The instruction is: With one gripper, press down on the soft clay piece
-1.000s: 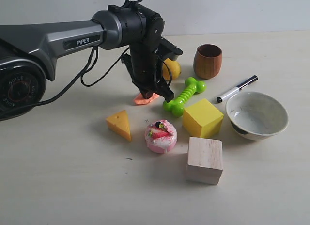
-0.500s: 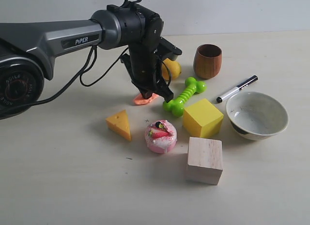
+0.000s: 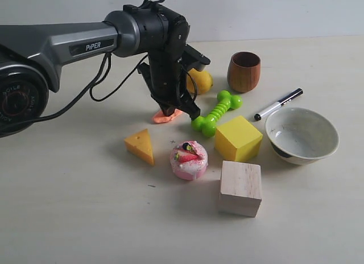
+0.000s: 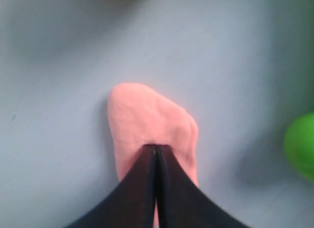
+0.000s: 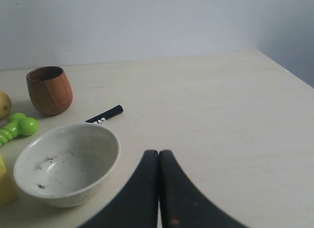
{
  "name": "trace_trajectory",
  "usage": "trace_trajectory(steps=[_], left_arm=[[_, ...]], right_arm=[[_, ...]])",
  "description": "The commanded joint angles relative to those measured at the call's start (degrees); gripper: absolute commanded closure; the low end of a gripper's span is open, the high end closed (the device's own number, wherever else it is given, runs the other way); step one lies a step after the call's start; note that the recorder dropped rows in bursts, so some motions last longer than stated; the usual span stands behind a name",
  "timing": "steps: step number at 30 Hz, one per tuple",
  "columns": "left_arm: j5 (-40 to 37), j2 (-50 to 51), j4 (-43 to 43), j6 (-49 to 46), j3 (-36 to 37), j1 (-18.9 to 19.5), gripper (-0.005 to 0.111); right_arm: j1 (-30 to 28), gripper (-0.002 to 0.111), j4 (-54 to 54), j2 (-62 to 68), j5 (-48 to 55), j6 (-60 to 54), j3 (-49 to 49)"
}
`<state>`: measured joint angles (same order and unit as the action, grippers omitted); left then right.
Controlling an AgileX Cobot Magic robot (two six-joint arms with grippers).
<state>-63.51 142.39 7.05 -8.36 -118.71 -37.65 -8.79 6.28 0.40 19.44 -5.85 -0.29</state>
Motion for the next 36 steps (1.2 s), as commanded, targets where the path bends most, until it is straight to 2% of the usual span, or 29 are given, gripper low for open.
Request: trace_trajectory(steps=[1,13,20,36], left_arm=[[-3.35,-0.50,3.18,0.56,0.78,1.26,0.107],[-0.65,-0.49,-2.99,-0.25,0.78,1.65,0.106],[-0.02,-1.39,-3.38,-0.25,0.78,1.65,0.090],[0.55,-4.19,-3.38,-0.25,0.40,1.65,0.090]], right_arm=[[-0.22,0.108,-0.18,-0.40,-0.23,-0.06,0.29],[-0.22,0.108,-0.18,-0.40,-0.23,-0.06,0.29],[-0.22,0.108,-0.18,-0.40,-0.23,-0.06,0.29],[-0.22,0.108,-0.18,-0.40,-0.23,-0.06,0.29]])
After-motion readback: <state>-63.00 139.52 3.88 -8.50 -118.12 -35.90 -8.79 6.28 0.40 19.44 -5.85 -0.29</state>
